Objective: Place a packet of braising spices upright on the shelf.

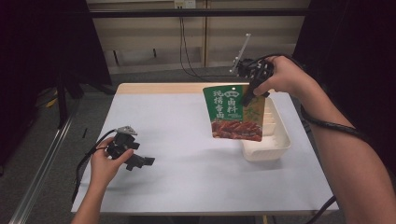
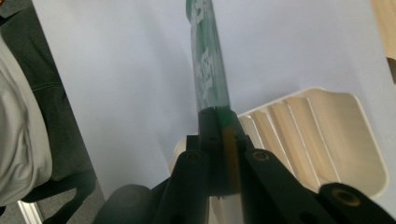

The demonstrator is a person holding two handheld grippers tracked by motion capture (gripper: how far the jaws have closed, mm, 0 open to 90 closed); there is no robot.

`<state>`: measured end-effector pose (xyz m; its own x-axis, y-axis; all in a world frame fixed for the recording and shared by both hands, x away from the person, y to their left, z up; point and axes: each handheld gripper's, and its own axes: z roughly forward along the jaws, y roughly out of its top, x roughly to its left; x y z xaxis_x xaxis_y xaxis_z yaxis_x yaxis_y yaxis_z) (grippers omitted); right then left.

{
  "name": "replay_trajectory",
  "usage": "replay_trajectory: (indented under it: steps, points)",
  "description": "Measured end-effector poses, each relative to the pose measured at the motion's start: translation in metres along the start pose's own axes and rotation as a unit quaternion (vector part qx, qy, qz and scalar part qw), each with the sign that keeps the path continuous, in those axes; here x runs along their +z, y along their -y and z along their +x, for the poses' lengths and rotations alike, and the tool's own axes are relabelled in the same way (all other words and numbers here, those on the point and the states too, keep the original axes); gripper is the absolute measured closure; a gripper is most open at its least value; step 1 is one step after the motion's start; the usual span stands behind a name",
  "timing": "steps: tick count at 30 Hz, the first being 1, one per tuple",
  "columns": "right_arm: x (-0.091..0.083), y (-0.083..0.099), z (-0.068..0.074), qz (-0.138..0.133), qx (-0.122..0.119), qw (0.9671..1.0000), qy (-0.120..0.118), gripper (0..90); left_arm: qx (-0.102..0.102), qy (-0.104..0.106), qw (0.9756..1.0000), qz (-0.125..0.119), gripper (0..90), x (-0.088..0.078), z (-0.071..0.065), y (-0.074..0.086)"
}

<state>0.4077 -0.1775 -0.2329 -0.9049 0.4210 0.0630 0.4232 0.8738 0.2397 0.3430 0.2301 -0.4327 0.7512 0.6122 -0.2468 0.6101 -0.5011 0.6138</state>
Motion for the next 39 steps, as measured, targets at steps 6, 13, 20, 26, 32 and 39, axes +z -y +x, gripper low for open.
replay_trajectory:
  steps: [6,13,20,26,32,39]
  points:
    - [-0.007,0.01,-0.003,0.007,0.007,0.9999,0.005,90.0,-0.001,0.006,1.0,-0.002,0.9,0.0,0.001,0.002]
    - [-0.013,0.022,-0.005,0.002,0.025,0.9997,0.007,90.0,0.002,0.006,1.0,0.005,0.9,0.002,0.002,0.003]
    - [-0.018,0.035,-0.008,-0.001,0.038,0.9992,0.013,90.0,0.0,0.004,1.0,0.002,0.8,0.002,0.002,0.003]
    - [-0.018,0.046,-0.01,0.007,0.047,0.9988,0.014,90.0,0.002,0.004,1.0,0.003,0.6,0.004,0.002,0.003]
    - [-0.024,0.056,-0.011,0.006,0.063,0.9979,0.014,90.0,0.003,0.002,1.0,0.004,0.6,0.003,0.002,0.003]
    - [-0.028,0.065,-0.012,0.006,0.068,0.9974,0.023,90.0,0.003,0.003,1.0,0.004,0.6,0.004,0.001,0.003]
